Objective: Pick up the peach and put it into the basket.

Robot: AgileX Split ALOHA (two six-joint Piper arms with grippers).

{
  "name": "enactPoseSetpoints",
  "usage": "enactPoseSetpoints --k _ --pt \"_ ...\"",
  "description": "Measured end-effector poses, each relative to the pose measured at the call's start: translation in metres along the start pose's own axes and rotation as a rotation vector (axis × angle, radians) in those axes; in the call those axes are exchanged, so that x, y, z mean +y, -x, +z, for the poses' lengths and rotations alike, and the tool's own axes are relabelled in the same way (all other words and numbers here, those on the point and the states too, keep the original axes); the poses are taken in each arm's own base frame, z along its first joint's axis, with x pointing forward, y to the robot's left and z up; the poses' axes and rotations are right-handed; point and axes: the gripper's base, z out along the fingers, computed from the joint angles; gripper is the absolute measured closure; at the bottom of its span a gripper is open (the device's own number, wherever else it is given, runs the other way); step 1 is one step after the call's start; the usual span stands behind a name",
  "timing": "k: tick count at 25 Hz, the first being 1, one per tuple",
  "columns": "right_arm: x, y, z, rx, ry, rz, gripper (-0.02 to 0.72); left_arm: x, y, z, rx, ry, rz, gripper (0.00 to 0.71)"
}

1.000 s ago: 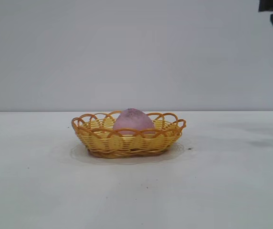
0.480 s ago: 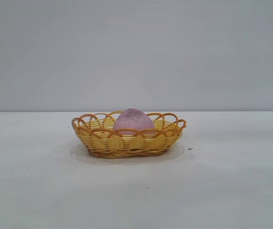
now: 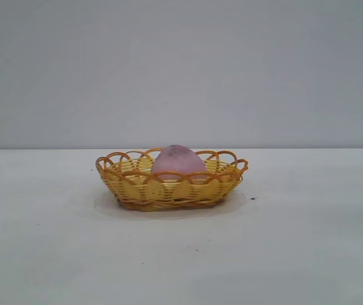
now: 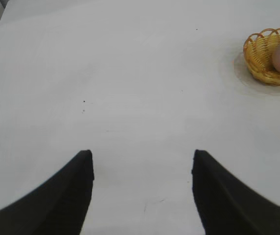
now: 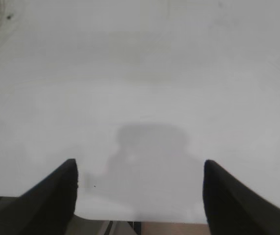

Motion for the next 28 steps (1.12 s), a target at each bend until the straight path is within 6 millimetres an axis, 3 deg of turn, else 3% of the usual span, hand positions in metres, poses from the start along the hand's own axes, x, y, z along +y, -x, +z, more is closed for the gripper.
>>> enactPoseSetpoints --k 5,15,28 --pt "0.000 -0.031 -0.009 -0.091 0.002 -0.005 0.237 0.000 0.000 0.000 0.000 0.000 0.000 0.314" --pt "0.000 -0.066 -0.029 -0.209 -0.006 -0.018 0.237 0.000 0.000 0.000 0.000 0.000 0.000 0.314" --pt "-0.003 -0.104 -0.054 -0.507 -0.013 -0.031 0.237 0.000 0.000 0.000 0.000 0.000 0.000 0.314"
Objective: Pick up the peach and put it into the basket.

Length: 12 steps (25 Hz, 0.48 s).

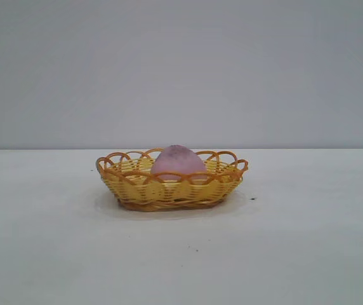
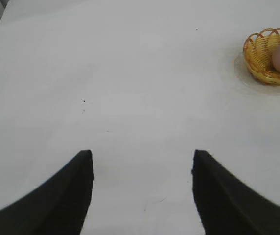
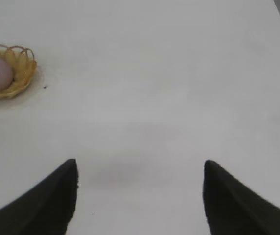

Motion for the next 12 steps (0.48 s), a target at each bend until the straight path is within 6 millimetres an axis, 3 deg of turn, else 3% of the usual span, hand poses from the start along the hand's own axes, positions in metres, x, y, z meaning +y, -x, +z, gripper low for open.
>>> enactPoseSetpoints --k 12 --pt "0.0000 -0.0009 -0.0007 -0.002 0.000 0.000 0.237 0.0000 0.0000 0.0000 0.000 0.000 0.000 0.314"
